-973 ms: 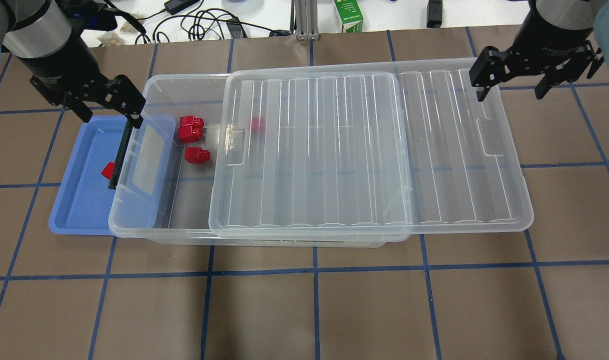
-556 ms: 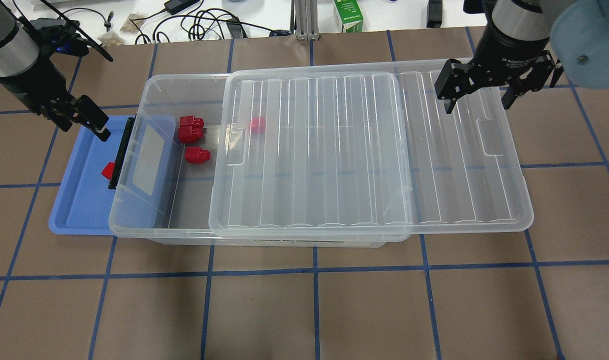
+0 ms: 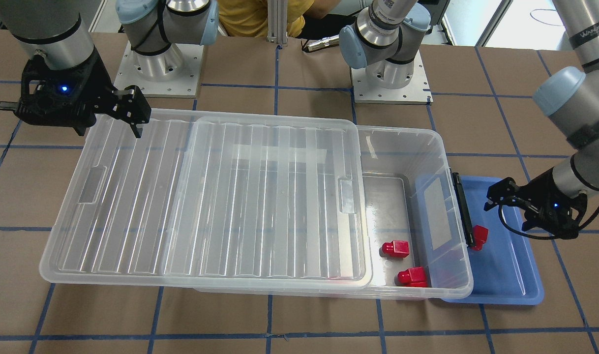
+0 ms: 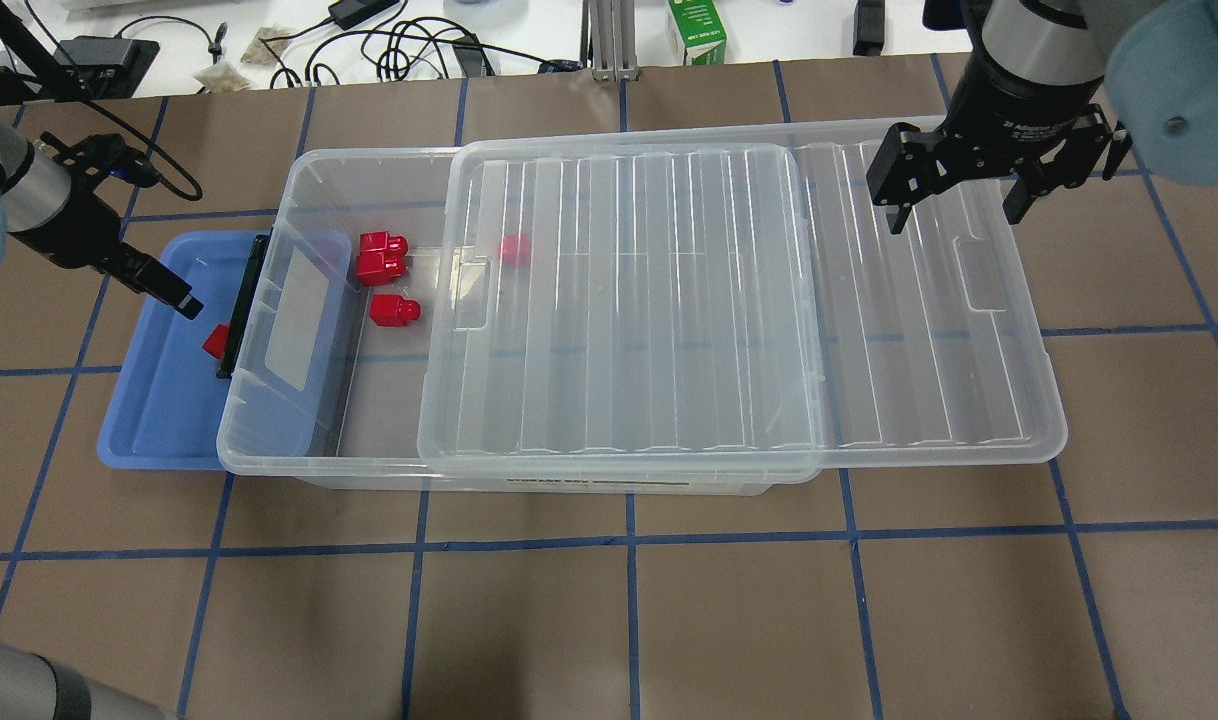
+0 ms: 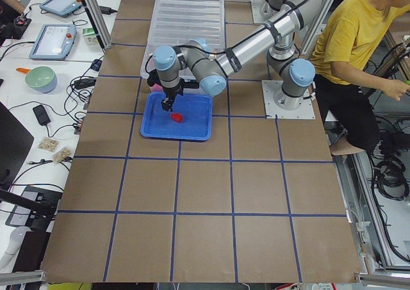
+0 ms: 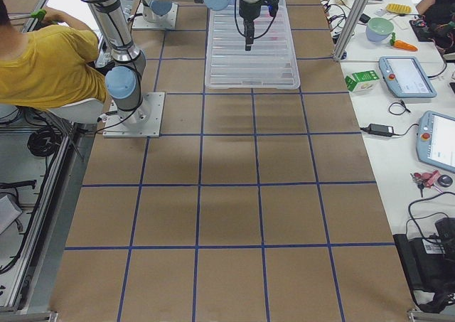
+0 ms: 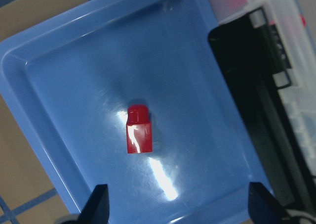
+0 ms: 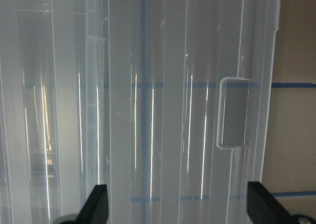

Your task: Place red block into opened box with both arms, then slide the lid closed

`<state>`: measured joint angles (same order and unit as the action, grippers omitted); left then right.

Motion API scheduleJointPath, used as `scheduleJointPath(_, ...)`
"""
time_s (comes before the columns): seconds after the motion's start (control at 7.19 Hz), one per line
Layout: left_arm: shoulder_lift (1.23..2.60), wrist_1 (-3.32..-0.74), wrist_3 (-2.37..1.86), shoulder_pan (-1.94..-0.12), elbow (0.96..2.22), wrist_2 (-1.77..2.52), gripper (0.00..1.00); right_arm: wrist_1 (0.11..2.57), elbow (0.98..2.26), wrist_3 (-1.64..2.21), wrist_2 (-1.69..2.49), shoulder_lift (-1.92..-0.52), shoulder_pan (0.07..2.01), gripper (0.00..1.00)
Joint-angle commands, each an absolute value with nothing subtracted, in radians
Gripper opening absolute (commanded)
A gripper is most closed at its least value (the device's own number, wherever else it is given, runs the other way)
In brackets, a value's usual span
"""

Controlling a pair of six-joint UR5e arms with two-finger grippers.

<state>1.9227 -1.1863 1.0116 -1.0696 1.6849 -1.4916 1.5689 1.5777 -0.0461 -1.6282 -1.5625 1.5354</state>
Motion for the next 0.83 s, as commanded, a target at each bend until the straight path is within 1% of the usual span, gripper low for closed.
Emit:
scheduleJointPath(0.0, 1.994, -1.129, 1.049, -1.049, 1.689, -1.488, 1.0, 1.5, 1.575, -0.046, -1.631, -1.577, 1.535, 1.0)
scheduleJointPath(0.28, 2.013, -1.124, 1.036, -1.051, 1.722, -1.444, 1.0, 1.503, 1.572, -0.046, -1.623, -1.588, 1.532, 1.0)
scheduleJointPath(0.7, 2.037, -1.094, 0.953, -1.055, 1.735, -1.442, 1.0, 1.511, 1.572, -0.046, -1.631, -1.588, 1.534, 1.0)
